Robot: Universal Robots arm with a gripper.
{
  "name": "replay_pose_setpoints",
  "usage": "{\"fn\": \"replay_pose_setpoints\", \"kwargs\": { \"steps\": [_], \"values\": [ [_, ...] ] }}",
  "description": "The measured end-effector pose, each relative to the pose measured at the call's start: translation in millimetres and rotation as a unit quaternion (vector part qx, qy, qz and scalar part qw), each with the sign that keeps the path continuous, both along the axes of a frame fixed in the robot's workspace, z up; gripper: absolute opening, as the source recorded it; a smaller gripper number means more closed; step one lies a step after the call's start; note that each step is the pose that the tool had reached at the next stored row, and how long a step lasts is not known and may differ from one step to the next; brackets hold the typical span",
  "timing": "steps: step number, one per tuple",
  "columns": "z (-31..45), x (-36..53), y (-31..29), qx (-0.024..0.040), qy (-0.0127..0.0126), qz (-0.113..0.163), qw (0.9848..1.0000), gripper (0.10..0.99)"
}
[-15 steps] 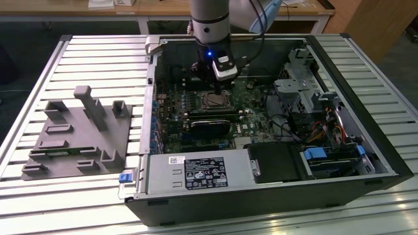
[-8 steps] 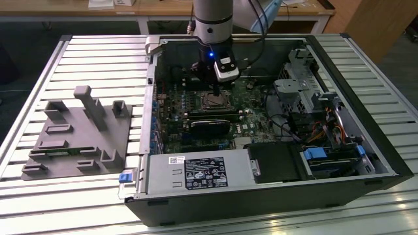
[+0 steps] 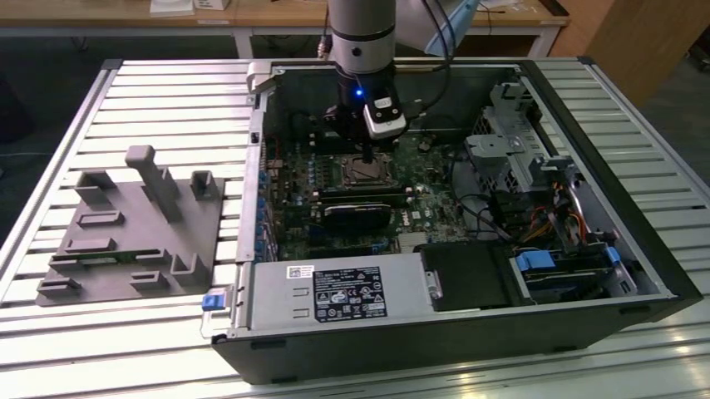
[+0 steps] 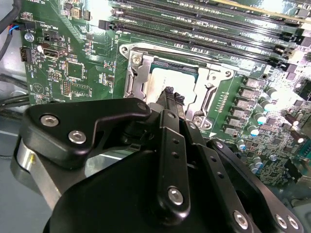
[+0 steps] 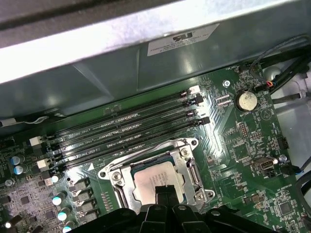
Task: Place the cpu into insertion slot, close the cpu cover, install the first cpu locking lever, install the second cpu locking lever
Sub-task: 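Install the second cpu locking lever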
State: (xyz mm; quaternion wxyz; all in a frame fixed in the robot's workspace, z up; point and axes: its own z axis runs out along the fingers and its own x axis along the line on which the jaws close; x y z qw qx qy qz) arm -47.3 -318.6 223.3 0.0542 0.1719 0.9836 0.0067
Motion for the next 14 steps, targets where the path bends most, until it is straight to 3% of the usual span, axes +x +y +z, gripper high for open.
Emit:
{"fn": "replay_pose_setpoints", "kwargs": {
  "steps": [7, 14],
  "values": [
    [1.7, 0.0, 0.0, 0.0, 0.0, 0.0, 1.0, 0.106],
    [16.8, 0.0, 0.0, 0.0, 0.0001, 0.0, 1.0, 0.106]
  ]
}}
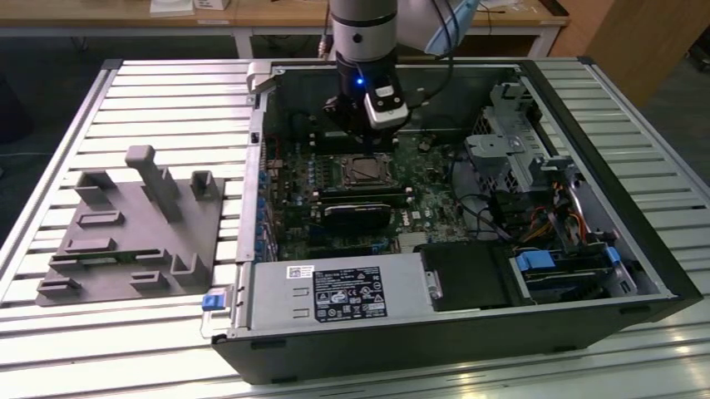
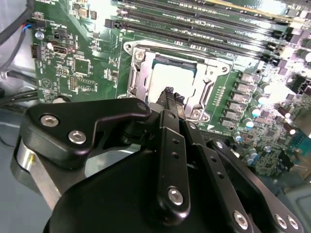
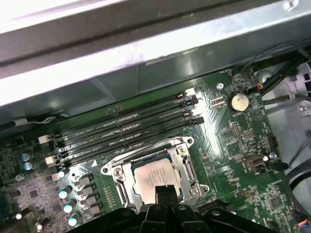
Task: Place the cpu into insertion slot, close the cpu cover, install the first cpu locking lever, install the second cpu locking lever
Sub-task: 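Install the second cpu locking lever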
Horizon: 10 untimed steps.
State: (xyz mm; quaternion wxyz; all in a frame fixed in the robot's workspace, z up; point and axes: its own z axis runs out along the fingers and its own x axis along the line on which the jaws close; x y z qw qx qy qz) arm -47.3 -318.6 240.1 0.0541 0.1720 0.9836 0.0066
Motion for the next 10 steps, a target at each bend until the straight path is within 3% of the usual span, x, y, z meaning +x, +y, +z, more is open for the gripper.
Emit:
{"fn": "replay_pose_setpoints", "kwargs": {
  "steps": [10],
  "values": [
    [2.8, 0.0, -0.2, -0.0002, 0.0001, 0.0, 1.0, 0.106]
  ]
}}
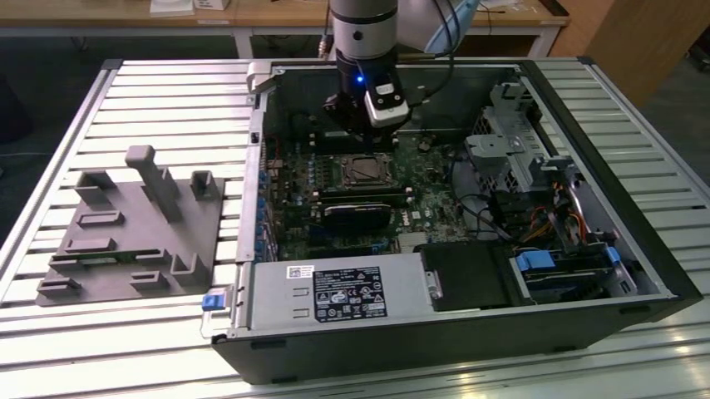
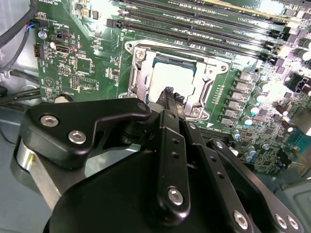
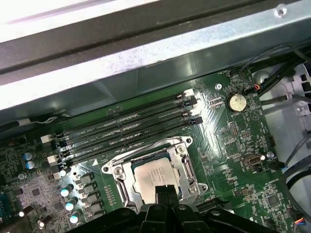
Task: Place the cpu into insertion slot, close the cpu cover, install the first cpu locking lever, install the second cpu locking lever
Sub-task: 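Install the second cpu locking lever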
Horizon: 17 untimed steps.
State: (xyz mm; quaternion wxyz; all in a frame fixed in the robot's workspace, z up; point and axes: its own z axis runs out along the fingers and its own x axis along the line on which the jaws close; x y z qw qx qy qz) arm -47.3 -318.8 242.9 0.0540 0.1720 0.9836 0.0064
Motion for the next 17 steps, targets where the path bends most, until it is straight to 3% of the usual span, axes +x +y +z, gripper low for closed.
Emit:
{"fn": "replay_pose_setpoints", "kwargs": {
  "steps": [6, 14, 17],
  "values": [
    [-0.1, 0.0, -8.5, 0.0001, 0.0, 0.0, 1.0, 0.106],
    [-0.3, 0.1, -27.9, 0.0001, 0.0009, 0.0, 1.0, 0.106],
    [-0.7, 0.0, -35.3, 0.0, 0.0026, 0.0, 1.0, 0.106]
  ]
}}
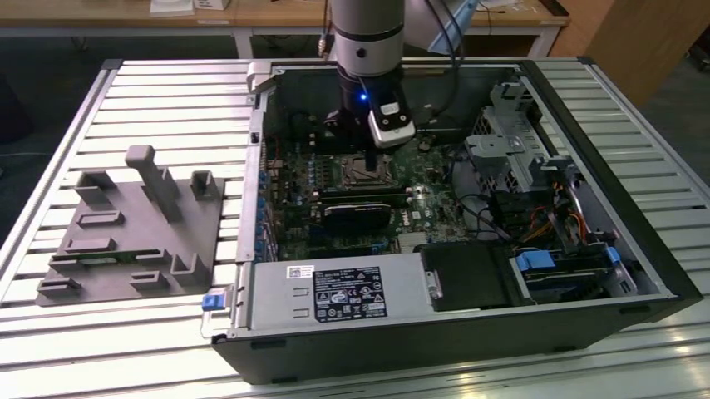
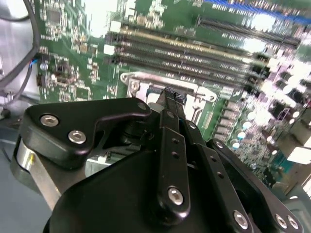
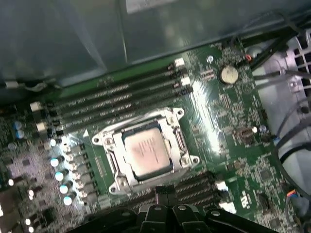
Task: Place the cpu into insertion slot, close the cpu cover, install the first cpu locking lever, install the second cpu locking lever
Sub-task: 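Install the second cpu locking lever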
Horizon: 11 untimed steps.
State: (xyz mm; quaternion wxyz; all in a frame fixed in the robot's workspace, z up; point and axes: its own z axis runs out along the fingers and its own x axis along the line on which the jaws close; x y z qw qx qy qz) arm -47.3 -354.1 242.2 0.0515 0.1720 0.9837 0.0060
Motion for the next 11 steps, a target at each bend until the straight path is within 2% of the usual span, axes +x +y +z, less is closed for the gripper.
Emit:
{"fn": "replay_pose_setpoints", "kwargs": {
  "steps": [2, 3, 5, 8, 9, 11],
  "values": [
    [-0.5, 0.0, -4.2, 0.0001, 0.0021, 0.0, 1.0, 0.106],
    [-0.8, 0.0, -5.9, 0.0, 0.0042, 0.0, 1.0, 0.106],
    [-1.7, 0.0, -8.1, 0.0, 0.0097, 0.0, 1.0, 0.106],
    [-3.5, 0.0, -10.2, 0.0002, 0.0195, 0.002, 0.9998, 0.106],
    [-3.7, 0.0, -10.5, 0.0, 0.0212, 0.002, 0.9998, 0.106],
    [-3.7, -0.2, -10.5, -0.0001, 0.0214, 0.002, 0.9998, 0.106]
  ]
}}
